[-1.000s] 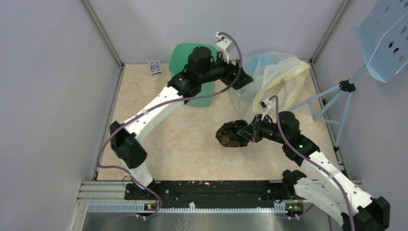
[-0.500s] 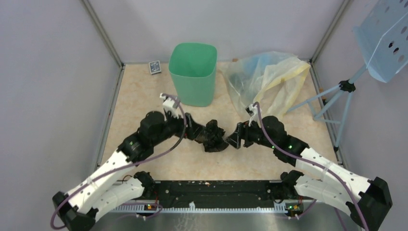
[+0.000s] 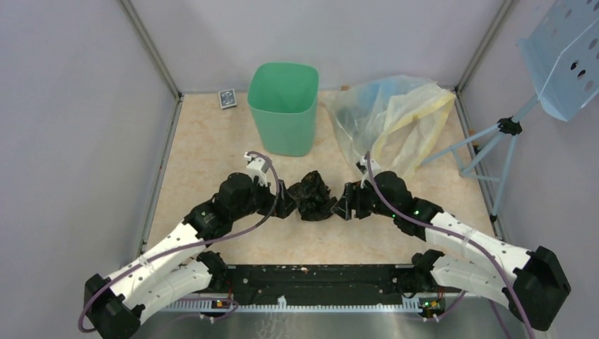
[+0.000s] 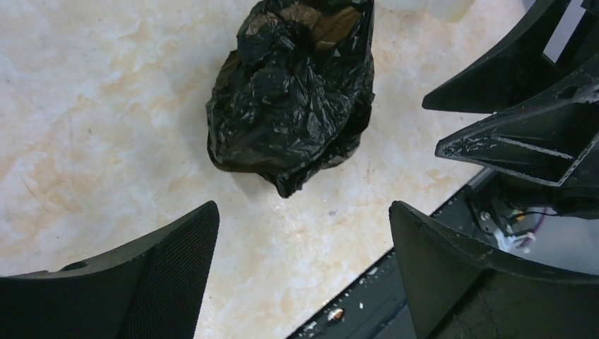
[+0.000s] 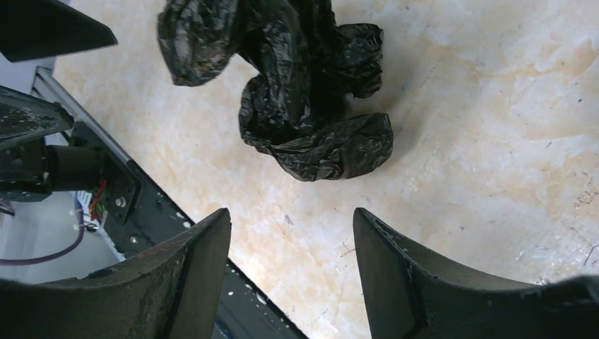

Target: Put the trash bags into the trash bin

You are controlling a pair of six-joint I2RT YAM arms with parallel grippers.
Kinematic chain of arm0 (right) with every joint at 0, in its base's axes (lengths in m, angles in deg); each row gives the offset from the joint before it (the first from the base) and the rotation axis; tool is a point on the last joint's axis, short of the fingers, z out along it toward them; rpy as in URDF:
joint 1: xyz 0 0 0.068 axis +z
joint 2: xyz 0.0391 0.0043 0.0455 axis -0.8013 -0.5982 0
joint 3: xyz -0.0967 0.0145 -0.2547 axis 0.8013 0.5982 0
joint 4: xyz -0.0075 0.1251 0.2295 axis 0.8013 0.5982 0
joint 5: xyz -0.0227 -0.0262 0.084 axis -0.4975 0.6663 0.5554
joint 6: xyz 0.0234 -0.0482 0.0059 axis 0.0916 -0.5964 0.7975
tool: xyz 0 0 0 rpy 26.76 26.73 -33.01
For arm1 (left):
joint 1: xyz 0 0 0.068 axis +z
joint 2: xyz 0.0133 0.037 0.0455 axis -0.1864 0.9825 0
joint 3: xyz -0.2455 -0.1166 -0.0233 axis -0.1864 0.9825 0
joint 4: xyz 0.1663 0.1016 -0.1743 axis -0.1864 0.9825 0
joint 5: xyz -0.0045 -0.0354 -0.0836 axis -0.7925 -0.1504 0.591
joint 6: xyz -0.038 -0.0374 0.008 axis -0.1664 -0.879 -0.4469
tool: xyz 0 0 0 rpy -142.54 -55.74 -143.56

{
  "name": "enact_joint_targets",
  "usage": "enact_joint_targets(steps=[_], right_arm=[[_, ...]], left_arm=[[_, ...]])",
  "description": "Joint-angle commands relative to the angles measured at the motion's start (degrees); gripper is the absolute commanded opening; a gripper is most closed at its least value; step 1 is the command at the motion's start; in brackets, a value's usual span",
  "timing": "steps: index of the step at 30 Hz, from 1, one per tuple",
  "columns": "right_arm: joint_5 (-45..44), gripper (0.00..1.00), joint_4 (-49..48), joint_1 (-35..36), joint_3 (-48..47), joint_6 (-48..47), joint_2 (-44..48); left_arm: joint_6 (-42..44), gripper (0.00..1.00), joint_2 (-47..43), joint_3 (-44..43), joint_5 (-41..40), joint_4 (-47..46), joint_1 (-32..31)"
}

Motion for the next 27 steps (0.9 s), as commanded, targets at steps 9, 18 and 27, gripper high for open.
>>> enact_joint_targets(steps=[9,18,27], right_arm=[[-1.49,0.7,-4.96,0.8,-6.67,-8.64,-9.01],[-2.46,0.7,-12.28,0.79,-5.79,-4.23,-13.59],[-4.84,0.56,-15.74,0.83,-4.03,0.99,-20.33]], left_arm=[[20.1,0.99,10.34,-3.61,-8.13,-10.69,-3.23],[29.52,0.99,19.13,-6.09,-17.93,-16.77,-11.75],[23.53,0.44,26.98,-10.16,-31.44,-11.11,-12.79]])
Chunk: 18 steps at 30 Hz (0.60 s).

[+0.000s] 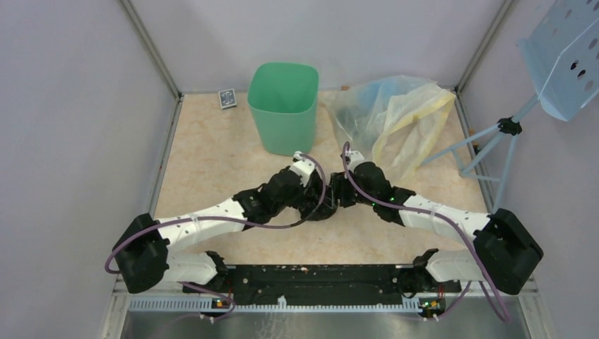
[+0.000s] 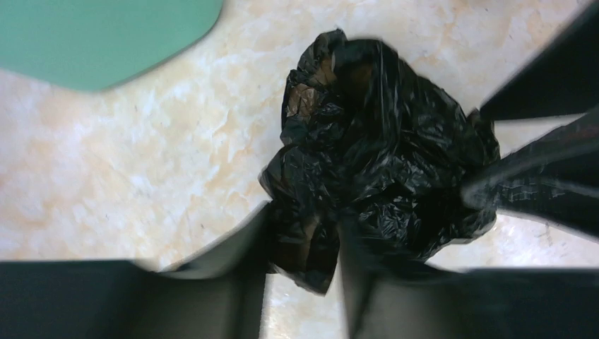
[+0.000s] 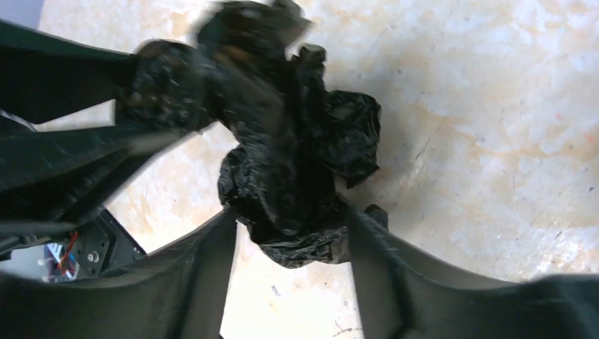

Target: Put the trash bags into the trash bin

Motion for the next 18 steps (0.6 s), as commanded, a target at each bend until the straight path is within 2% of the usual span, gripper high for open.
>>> enact_joint_targets(steps=[1,3,4,5,11,14,18], right_arm=[[-3.0,0.42,-3.19,0.59,0.99,2.55,-2.64],[-4.51,0.14,-2.35,0.47,1.09,2.57,-2.78],[-5.59,0.03,-1.39,0.32,0.82,2.42,-2.61],[-6.29,0.0,0.19,0.06,0.23,2.13,-2.07],[-14.01,0.0,9.48,-2.69,-2.39,-0.94,5.14],[-14.67,0.0,12.58,-5.95,-3.47,-3.07,8.63],[-8.18,0.0,13.29,-8.05,-7.18,-9.22,11.14]], left_arm=[[-2.96,0.32,0.31,-2.6,-5.6,0.92,0.42],[-5.5,0.07,-0.11,-2.23,-2.93,1.57,1.9],[-7.05,0.0,-0.34,-2.07,-1.34,2.35,3.33],[-8.68,0.0,-0.62,-1.95,0.85,3.15,4.96],[-15.2,0.0,-7.11,3.5,18.24,2.93,18.35],[-16.17,0.0,-9.77,5.19,21.55,2.9,20.64],[-17.36,0.0,-11.1,5.89,25.09,2.68,20.98]])
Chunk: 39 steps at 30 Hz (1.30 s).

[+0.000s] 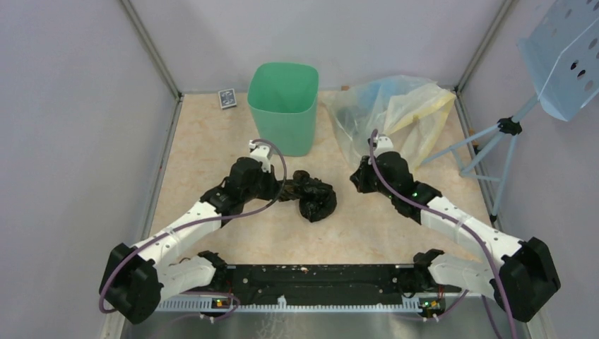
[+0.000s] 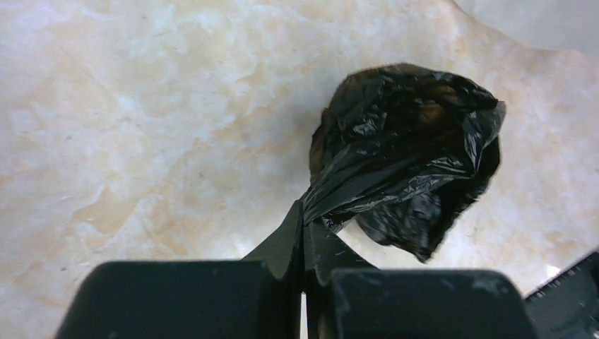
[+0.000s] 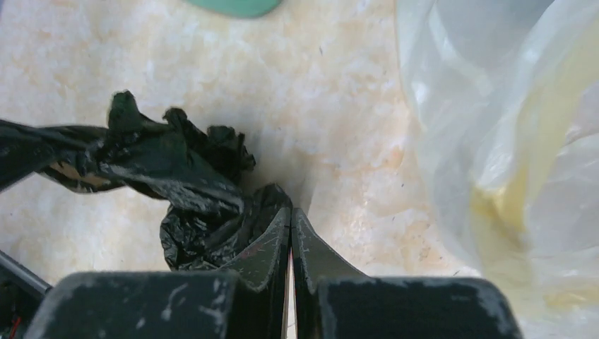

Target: Put the trash bags into the trash bin

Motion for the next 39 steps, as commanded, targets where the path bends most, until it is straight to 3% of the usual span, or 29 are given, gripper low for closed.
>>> enact_joint_targets(steps=[1,3,7,10,12,17,21,23,28,32,39], right_arm=[[3.3,0.0,4.05,-1.56,-6.8,-7.64,2.44],[3.58,0.05,6.01,-1.52,-9.4,-8.3,1.84],[8.7,0.55,7.24,-1.46,-9.4,-5.2,0.24],[12.24,0.72,3.74,-0.5,-5.32,-2.46,0.44],[11.68,0.79,1.12,2.81,-2.67,-1.9,0.56],[9.21,0.8,-2.26,7.47,-0.27,-0.8,-4.83],[7.73,0.72,-7.69,7.76,1.66,0.4,-9.41],[5.86,0.43,-7.61,7.71,0.94,0.78,-12.18],[-2.91,0.02,-0.37,7.64,-1.51,1.12,-12.5],[-9.03,0.0,3.85,5.14,-0.96,0.25,-5.51],[-15.39,0.0,11.92,-5.31,-1.49,0.71,4.66]], left_arm=[[-3.03,0.0,-2.07,0.76,7.48,-1.32,0.18],[-3.87,0.0,-2.46,0.53,8.24,-1.3,0.12],[-4.77,0.0,-2.91,-0.21,8.94,-0.08,0.27],[-5.27,0.0,-2.58,0.13,9.31,0.18,0.24],[-5.73,0.0,-2.16,0.56,9.26,0.17,0.28],[-7.57,0.0,-0.31,1.16,7.93,0.83,0.62],[-8.28,0.0,1.59,1.37,7.5,1.3,1.17],[-8.67,0.0,2.17,1.57,7.19,1.56,1.75],[-12.71,0.0,-1.05,5.42,7.47,-0.82,5.94],[-15.25,0.0,-4.63,9.24,9.92,-3.17,11.1],[-16.95,0.0,-7.74,12.05,13.13,-3.41,16.96]])
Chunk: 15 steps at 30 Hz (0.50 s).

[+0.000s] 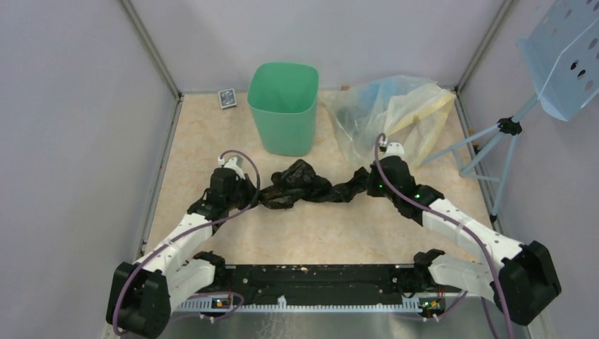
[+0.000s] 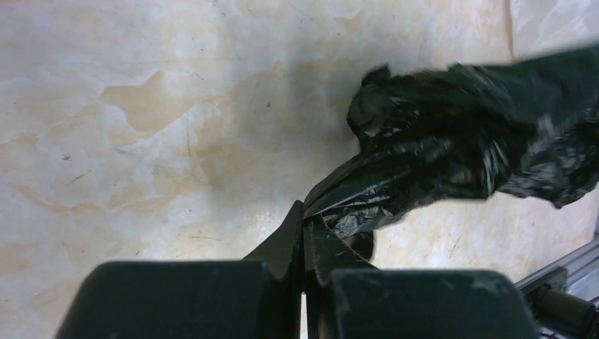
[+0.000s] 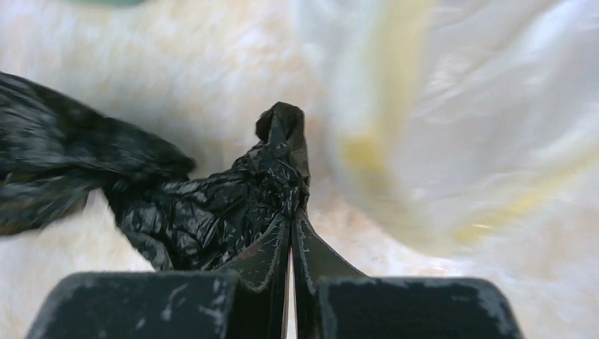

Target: Put the trash bags into the trash bin

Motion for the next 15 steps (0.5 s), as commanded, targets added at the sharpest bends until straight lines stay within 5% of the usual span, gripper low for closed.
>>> enact_joint_targets(steps=[1,15], right_arm=[[-9.64,0.0,6.21,-5.97,-2.91,1.21,6.08],[-20.71,0.0,9.84,-10.92,-5.65,5.53,8.56]], left_arm=[[-2.23,0.0,-3.22,1.65,2.36,-2.96,2.7],[-2.2,0.0,-10.65,1.09,2.38,2.07,9.12]])
